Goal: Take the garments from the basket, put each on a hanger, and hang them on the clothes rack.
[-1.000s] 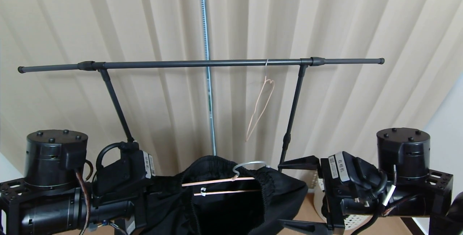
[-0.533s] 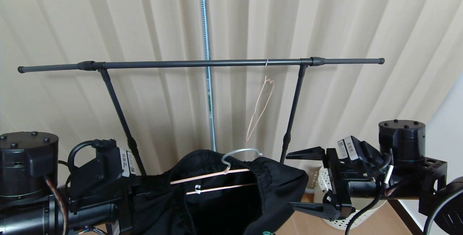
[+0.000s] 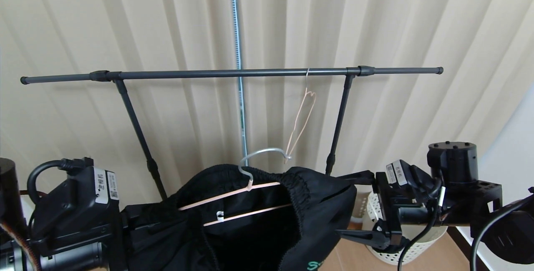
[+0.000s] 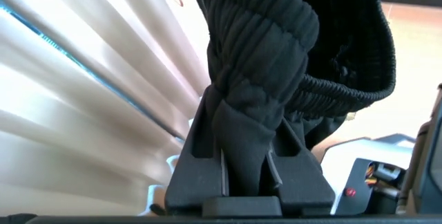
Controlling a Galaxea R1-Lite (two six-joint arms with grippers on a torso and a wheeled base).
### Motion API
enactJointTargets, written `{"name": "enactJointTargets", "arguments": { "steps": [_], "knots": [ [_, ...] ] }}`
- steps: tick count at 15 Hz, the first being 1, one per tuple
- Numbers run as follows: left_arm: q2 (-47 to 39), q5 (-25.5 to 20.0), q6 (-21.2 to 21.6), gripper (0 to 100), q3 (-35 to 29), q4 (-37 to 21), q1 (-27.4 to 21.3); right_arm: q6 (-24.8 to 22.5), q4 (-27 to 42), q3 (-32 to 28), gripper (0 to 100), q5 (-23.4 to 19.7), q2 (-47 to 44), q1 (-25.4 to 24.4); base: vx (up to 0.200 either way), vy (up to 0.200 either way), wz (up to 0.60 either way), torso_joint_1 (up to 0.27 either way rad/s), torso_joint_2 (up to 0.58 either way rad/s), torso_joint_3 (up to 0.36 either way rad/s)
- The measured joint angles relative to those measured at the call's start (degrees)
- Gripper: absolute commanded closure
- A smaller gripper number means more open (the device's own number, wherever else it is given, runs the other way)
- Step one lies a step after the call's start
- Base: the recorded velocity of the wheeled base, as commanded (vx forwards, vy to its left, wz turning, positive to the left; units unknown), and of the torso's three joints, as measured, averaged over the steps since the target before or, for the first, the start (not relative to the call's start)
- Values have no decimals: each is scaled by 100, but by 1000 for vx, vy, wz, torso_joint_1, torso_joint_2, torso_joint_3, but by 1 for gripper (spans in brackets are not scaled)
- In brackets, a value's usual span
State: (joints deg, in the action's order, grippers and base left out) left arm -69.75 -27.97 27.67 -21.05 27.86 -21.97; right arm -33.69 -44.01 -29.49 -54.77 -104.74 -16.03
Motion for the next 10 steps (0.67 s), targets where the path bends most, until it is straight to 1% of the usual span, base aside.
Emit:
{"name": "enactJointTargets", "arguments": {
  "steps": [3,10],
  "knots": [
    [168,9,-235,100,48,2,0,-32,0,-68,0,6,-206,22,0,0,0,0,0,0],
    [355,2,-606,100,55,13,4,-32,-2,-223,0,12,-540,93,0,0,0,0,0,0]
  ]
}}
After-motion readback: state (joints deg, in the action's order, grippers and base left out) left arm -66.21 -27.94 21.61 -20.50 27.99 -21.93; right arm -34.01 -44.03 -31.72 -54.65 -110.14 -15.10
